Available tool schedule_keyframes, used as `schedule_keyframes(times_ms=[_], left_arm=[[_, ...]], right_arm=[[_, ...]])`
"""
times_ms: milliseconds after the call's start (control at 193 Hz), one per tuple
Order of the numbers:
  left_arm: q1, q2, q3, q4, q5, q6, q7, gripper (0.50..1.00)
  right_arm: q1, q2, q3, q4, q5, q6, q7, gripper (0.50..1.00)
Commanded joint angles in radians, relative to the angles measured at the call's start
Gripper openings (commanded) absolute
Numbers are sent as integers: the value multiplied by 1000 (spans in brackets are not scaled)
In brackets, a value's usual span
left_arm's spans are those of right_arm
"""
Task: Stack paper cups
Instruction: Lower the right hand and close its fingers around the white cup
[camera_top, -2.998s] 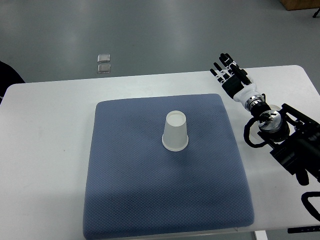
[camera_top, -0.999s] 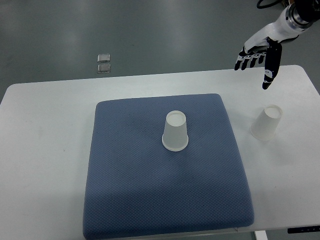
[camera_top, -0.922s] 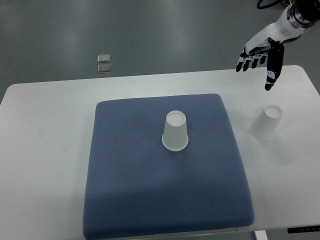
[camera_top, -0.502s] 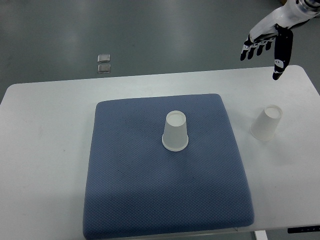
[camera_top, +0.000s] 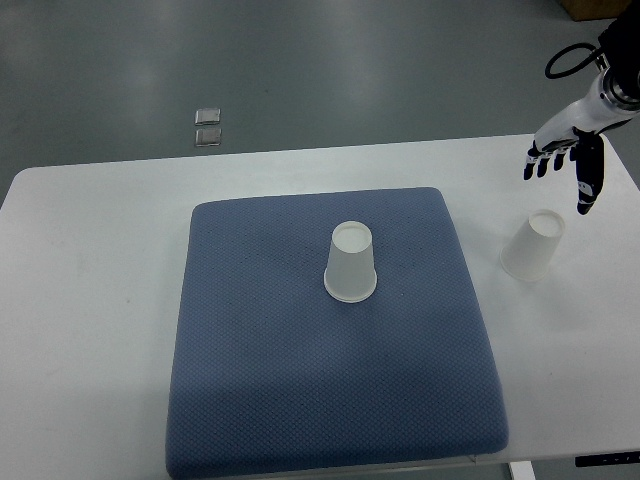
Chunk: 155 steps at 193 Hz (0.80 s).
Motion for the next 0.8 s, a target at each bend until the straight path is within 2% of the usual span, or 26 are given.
schedule_keyframes(times_ms=[0, 399, 797], left_arm=[[0, 0, -1, -2, 0, 0, -1, 1000], [2, 0, -1, -6, 0, 0, -1, 1000], [3, 0, -1, -5, 0, 1, 1, 1000]], right_arm=[[-52, 4, 10, -15, 7, -50, -29, 917], [-236, 38, 24, -124, 12, -153, -32, 917], [-327, 38, 27, -178, 13, -227, -32, 915]])
